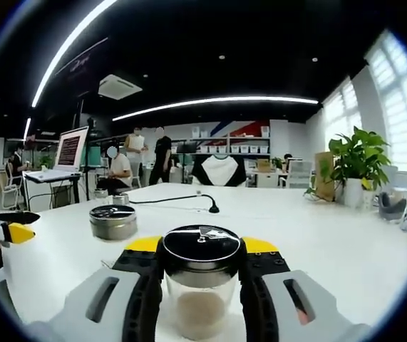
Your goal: Rotate the seasoning bottle until the label or dispensing opening points toward the visible target arrow and the bottle remains upright within the marked orientation range
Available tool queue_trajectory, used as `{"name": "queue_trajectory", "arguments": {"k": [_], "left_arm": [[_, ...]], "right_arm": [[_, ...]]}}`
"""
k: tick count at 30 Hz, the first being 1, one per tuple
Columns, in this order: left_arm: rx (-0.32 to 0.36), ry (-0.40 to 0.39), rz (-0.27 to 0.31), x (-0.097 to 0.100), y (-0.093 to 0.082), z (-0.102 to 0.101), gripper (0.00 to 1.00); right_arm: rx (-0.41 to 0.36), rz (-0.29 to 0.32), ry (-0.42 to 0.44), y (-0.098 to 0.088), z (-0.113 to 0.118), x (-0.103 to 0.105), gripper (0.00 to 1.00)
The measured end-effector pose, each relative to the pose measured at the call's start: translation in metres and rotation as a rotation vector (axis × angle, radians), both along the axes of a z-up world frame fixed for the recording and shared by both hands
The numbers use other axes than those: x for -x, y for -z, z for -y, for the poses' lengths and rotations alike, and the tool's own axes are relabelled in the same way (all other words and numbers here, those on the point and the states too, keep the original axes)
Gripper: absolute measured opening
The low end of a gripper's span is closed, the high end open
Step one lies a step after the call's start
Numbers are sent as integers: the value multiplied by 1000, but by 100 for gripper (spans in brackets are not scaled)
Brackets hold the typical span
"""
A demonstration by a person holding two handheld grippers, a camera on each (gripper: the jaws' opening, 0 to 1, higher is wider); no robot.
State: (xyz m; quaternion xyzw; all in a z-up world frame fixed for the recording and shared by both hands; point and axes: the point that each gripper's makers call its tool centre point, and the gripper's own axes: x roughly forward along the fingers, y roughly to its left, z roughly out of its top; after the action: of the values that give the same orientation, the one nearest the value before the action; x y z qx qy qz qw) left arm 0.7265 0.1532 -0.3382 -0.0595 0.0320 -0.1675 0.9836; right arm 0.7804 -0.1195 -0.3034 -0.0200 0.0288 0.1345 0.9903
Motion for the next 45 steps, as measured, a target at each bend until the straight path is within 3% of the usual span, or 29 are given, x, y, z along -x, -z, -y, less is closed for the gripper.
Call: {"name": "queue_trajectory", "arguments": {"k": [13, 17, 45], "left_arm": [[-3, -8, 5, 0, -2, -3, 94], [-6, -11, 5, 0, -1, -3, 94], [-7, -42, 58, 2, -14, -12, 92]], "right_arm": [[-7, 20, 82, -1, 2, 0, 40], [4, 38, 170, -1, 7, 1, 40], [-5, 72, 358, -2, 12, -3, 40]]}}
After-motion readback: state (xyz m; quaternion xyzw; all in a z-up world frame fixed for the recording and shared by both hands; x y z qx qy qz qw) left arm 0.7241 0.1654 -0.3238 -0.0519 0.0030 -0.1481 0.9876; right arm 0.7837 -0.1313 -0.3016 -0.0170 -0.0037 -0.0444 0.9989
